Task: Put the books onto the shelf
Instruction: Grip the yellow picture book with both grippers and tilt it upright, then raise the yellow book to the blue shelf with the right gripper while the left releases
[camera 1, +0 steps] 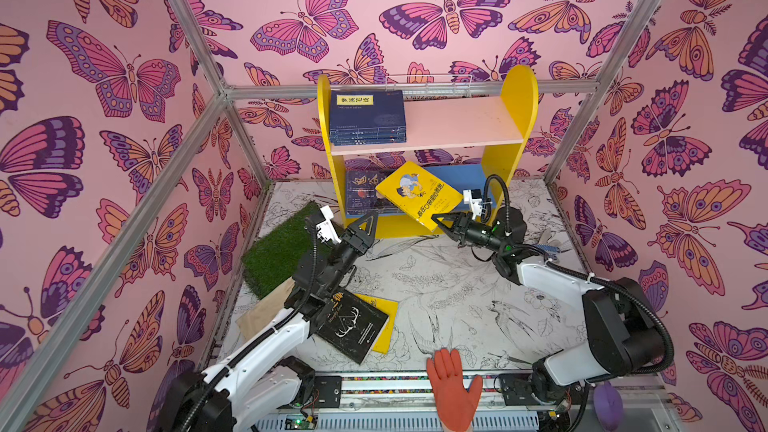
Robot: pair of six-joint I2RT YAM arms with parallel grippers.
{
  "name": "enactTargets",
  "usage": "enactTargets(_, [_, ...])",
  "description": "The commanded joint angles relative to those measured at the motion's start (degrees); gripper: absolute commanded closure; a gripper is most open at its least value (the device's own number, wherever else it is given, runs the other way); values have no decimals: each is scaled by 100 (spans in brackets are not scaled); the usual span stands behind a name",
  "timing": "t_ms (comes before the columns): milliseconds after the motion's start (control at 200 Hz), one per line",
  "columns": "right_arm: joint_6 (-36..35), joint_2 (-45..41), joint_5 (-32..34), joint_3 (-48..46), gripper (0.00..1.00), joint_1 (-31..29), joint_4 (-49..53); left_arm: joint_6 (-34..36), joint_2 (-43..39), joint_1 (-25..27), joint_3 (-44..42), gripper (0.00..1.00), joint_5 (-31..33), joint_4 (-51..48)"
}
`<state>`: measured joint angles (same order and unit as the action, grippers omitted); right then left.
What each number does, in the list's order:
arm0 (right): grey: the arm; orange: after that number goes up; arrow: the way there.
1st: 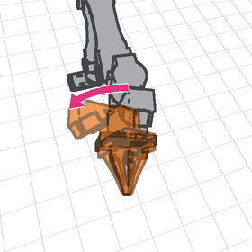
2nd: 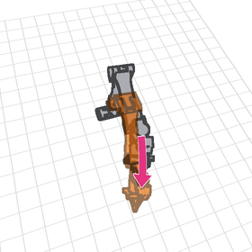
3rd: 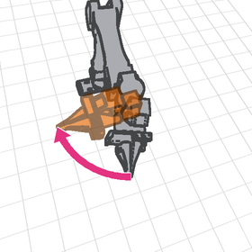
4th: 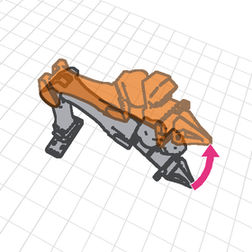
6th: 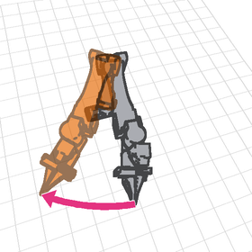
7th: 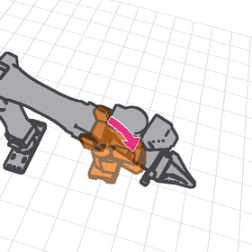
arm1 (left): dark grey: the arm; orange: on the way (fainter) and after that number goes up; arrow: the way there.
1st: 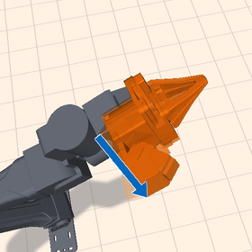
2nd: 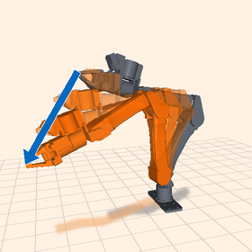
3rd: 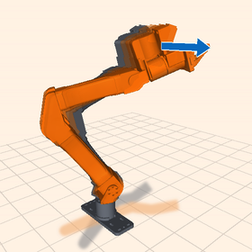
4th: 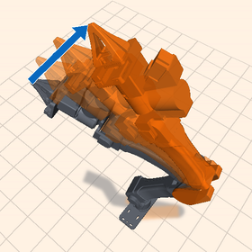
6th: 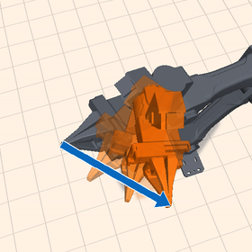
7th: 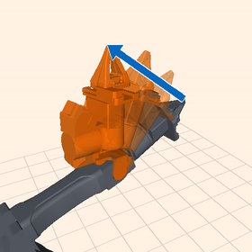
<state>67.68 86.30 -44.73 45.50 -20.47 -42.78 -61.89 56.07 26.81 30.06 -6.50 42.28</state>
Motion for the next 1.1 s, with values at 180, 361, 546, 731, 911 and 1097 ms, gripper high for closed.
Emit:
enactTargets(180, [-707,-420,-1817,577,100,33,364,115,-100,-466,-82,34,-908,-976])
enactTargets(361, [-967,-577,-2158,638,100,-30,631,48,164,-466,-68,35,-1043,-694])
enactTargets(546, [-1822,-649,-2350,736,100,-324,1783,-40,449,-466,-27,35,-1251,-76])
enactTargets(731, [-2160,-658,-2214,702,99,-365,2183,-250,721,-466,-62,80,-1473,623])
enactTargets(911, [-1786,-511,-1403,522,92,-198,1909,-541,938,-466,-207,100,-1550,1338])
enactTargets(1097, [-64,-154,-642,-38,56,-187,-294,-838,1015,-466,-457,100,-1194,2366])
